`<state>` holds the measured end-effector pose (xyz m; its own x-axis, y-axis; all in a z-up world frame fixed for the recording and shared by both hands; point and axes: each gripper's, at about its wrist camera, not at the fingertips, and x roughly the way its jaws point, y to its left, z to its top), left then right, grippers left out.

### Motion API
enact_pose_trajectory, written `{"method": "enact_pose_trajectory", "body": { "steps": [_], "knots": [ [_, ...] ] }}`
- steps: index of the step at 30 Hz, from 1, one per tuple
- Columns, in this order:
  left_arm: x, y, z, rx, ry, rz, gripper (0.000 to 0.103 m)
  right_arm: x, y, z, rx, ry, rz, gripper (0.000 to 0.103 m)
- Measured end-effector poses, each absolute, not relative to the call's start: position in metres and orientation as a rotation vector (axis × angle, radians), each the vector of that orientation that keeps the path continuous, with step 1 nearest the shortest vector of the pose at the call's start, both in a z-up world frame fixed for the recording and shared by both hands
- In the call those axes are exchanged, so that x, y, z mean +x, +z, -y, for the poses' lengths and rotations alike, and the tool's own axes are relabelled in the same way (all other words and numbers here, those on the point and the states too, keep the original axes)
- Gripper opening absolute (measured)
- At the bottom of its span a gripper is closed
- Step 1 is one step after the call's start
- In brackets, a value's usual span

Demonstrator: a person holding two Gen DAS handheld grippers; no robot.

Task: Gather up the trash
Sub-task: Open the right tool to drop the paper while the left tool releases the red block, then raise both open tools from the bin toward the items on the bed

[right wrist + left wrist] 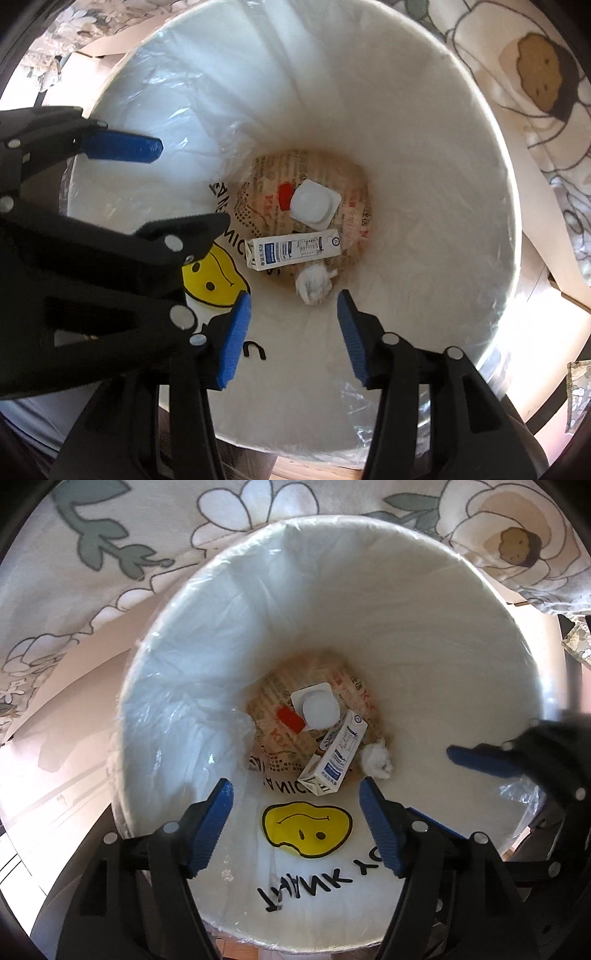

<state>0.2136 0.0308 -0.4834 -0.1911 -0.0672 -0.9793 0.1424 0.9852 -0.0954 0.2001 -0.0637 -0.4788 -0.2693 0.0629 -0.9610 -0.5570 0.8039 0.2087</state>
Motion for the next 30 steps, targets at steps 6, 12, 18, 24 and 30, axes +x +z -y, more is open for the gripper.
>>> {"method": "enact_pose_trajectory", "body": {
  "steps": [6, 12, 18, 24, 30],
  "knots": [
    [0.206, -0.468, -0.032, 0.068, -0.184, -1.728, 0.073, 0.196, -0.468, 0.068, -0.387, 0.617, -1.741, 0.051],
    [0.197, -0.443, -0.037, 0.024, -0.176, -1.687, 0.073, 0.192, -0.447, 0.077, -0.386, 0.603, -1.707, 0.052],
    [0.187, -0.39, -0.041, 0.051, -0.172, -1.596, 0.073, 0.186, -0.403, 0.085, -0.449, 0.618, -1.62, 0.052],
    [0.184, -0.325, -0.045, 0.08, -0.169, -1.52, 0.073, 0.188, -0.336, 0.099, -0.502, 0.636, -1.483, 0.052],
    [0.178, -0.252, -0.048, 0.095, -0.185, -1.415, 0.073, 0.194, -0.246, 0.12, -0.518, 0.638, -1.328, 0.057]
  ]
}}
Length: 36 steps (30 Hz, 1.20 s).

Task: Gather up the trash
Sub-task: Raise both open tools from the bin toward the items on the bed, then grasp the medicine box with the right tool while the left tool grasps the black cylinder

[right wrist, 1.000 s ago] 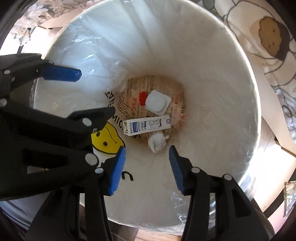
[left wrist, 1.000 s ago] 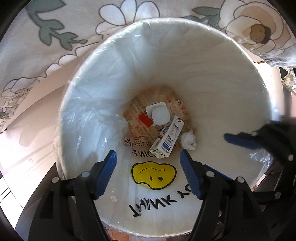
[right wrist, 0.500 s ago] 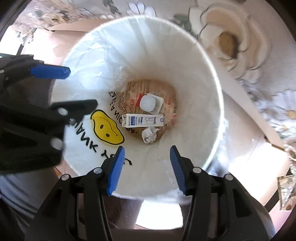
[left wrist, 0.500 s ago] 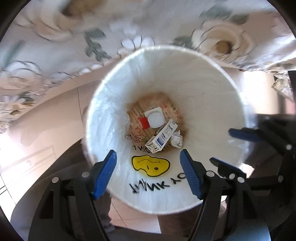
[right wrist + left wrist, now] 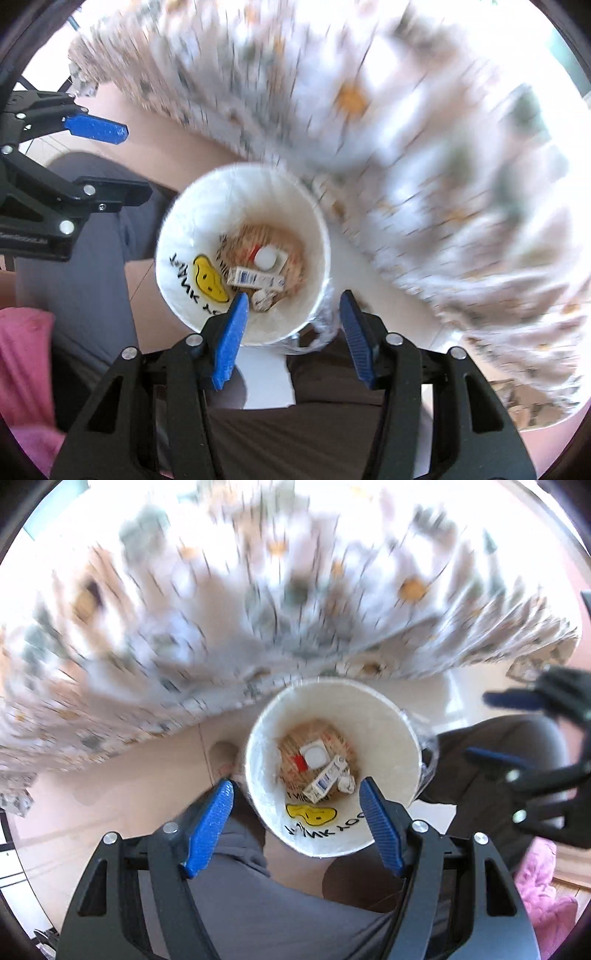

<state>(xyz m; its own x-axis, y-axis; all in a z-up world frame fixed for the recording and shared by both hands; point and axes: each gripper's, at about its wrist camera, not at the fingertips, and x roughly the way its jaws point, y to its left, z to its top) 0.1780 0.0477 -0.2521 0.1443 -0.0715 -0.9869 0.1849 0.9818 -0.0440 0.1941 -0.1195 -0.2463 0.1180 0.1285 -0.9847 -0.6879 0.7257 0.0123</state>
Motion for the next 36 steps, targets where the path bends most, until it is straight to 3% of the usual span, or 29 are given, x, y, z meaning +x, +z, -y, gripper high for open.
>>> {"method": "enact_pose_trajectory", "body": {
  "steps": [10, 20, 27, 36],
  "knots": [
    [0.195, -0.127, -0.071, 0.01, -0.21, -1.256, 0.074, 0.2, -0.09, 0.143, -0.512, 0.635, -1.069, 0.06],
    [0.236, -0.017, -0.097, 0.025, -0.149, -1.092, 0.079, 0.225, 0.026, 0.139, -0.531, 0.628, -0.86, 0.067],
    [0.278, 0.01, -0.106, 0.1, -0.125, -1.047, 0.083, 0.262, 0.076, 0.127, -0.547, 0.611, -0.781, 0.073],
    [0.339, 0.008, -0.094, 0.311, -0.162, -1.001, 0.089, 0.336, 0.089, 0.109, -0.502, 0.613, -0.809, 0.074]
  ]
}}
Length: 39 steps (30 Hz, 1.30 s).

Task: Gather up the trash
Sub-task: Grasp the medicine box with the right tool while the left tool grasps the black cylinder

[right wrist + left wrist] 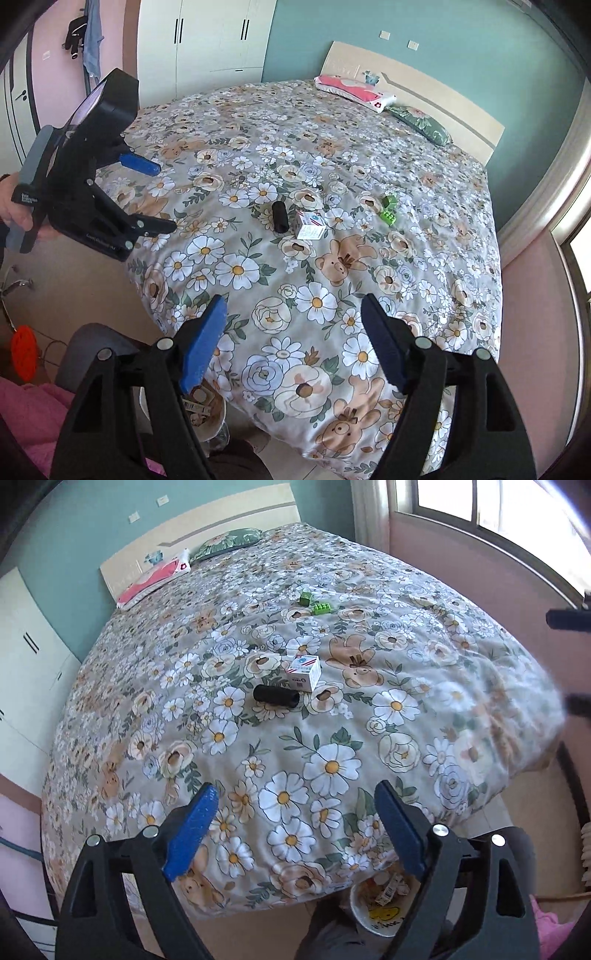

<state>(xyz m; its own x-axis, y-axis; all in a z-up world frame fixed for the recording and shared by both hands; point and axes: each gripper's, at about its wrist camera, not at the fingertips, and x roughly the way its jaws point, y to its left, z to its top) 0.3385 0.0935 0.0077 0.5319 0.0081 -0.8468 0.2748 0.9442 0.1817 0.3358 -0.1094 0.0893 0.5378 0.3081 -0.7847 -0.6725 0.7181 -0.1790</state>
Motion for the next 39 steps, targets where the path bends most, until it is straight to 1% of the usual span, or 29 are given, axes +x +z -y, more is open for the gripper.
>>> {"method": "enact_pose_trajectory", "body": {
  "steps": [5, 11, 17, 24, 28, 32, 39],
  "knots": [
    [0.376, -0.008, -0.087, 0.431, -0.232, -0.975, 0.089, 0.386, 0.076, 0.098, -0.476, 0.608, -0.85, 0.074],
    [0.42, -0.032, -0.085, 0.599, -0.296, -0.919, 0.089, 0.45, 0.044, 0.078, -0.464, 0.6, -0.913, 0.074],
    [0.461, -0.06, -0.09, 0.688, -0.466, -0.893, 0.089, 0.509, -0.004, 0.055, -0.452, 0.621, -0.997, 0.074],
    [0.513, -0.1, -0.1, 0.821, -0.594, -0.835, 0.089, 0.574, -0.072, 0.026, -0.458, 0.631, -1.106, 0.074],
    [0.532, -0.128, -0.095, 0.902, -0.701, -0.85, 0.089, 0.606, -0.102, 0.014, -0.426, 0.639, -1.157, 0.074],
    [0.543, -0.151, -0.089, 0.98, -0.786, -0.869, 0.089, 0.624, -0.124, 0.004, -0.451, 0.641, -1.18, 0.074],
    [0.56, -0.18, -0.083, 0.939, -0.85, -0.892, 0.088, 0.64, -0.15, -0.023, -0.527, 0.715, -1.123, 0.074]
  ]
}}
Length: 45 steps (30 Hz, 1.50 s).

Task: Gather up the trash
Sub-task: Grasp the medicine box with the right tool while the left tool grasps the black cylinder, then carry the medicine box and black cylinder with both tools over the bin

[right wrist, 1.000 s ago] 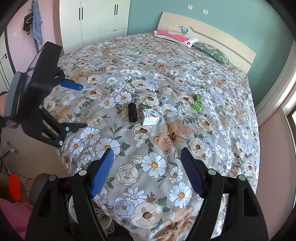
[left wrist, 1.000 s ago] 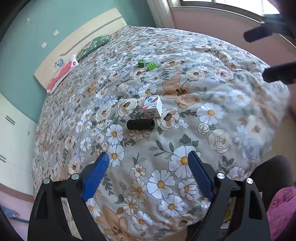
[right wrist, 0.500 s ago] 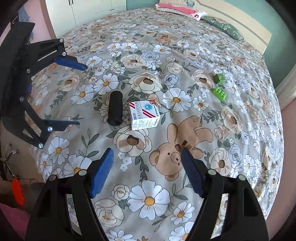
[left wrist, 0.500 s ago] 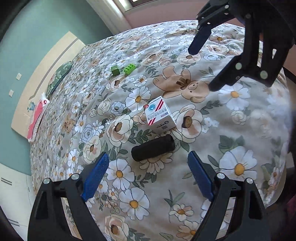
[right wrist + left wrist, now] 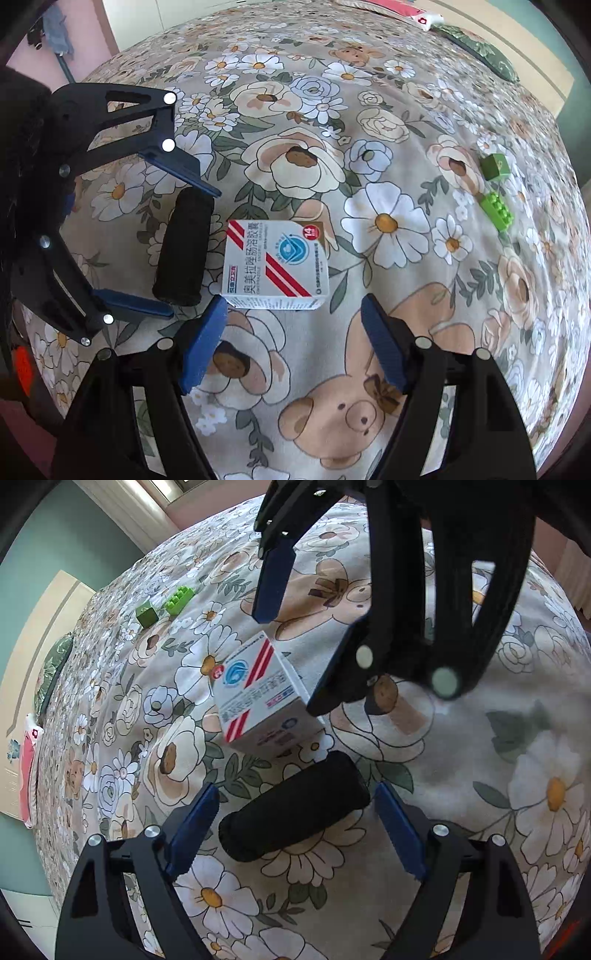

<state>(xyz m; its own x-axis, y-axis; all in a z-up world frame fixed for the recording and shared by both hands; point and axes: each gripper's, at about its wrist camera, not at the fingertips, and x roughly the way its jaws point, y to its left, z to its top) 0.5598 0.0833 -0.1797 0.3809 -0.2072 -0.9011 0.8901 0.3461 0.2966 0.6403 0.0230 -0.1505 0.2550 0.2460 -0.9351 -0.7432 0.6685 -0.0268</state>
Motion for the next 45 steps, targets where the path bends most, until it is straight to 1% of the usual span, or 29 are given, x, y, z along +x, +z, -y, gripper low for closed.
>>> {"method": "enact_pose_trajectory", "body": {
  "steps": [1, 2, 6, 11, 12, 13, 16, 22, 31, 39, 45],
  "knots": [
    [0.562, -0.181, -0.083, 0.926, -0.857, -0.894, 0.088, 0.641, -0.155, -0.027, -0.542, 0.716, -1.11, 0.074],
    [0.562, -0.181, -0.082, 0.913, -0.868, -0.898, 0.085, 0.643, -0.157, -0.029, -0.541, 0.719, -1.103, 0.074],
    [0.569, -0.179, -0.086, 0.833, -0.885, -0.928, 0.065, 0.652, -0.16, -0.032, -0.441, 0.774, -1.108, 0.074],
    [0.571, -0.185, -0.089, 0.787, -0.857, -0.949, 0.064, 0.664, -0.17, -0.033, -0.312, 0.748, -1.131, 0.074],
    [0.572, -0.184, -0.091, 0.766, -0.848, -0.956, 0.064, 0.666, -0.171, -0.032, -0.28, 0.739, -1.133, 0.071],
    [0.572, -0.184, -0.092, 0.749, -0.835, -0.961, 0.064, 0.667, -0.172, -0.032, -0.255, 0.737, -1.131, 0.064],
    [0.57, -0.185, -0.098, 0.722, -0.781, -0.97, 0.064, 0.669, -0.177, -0.029, -0.232, 0.703, -1.137, 0.056],
    [0.564, -0.182, -0.113, 0.631, -0.655, -0.986, 0.062, 0.671, -0.175, -0.019, -0.179, 0.653, -1.128, 0.055],
    [0.551, -0.165, -0.132, 0.487, -0.526, -0.984, 0.06, 0.661, -0.154, -0.003, -0.131, 0.62, -1.096, 0.055],
    [0.549, -0.138, -0.138, 0.371, -0.398, -0.988, 0.058, 0.64, -0.122, 0.011, -0.13, 0.608, -1.058, 0.055],
    [0.537, -0.107, -0.131, 0.332, -0.353, -0.97, 0.058, 0.615, -0.083, 0.025, -0.134, 0.602, -1.022, 0.055]
  ]
}}
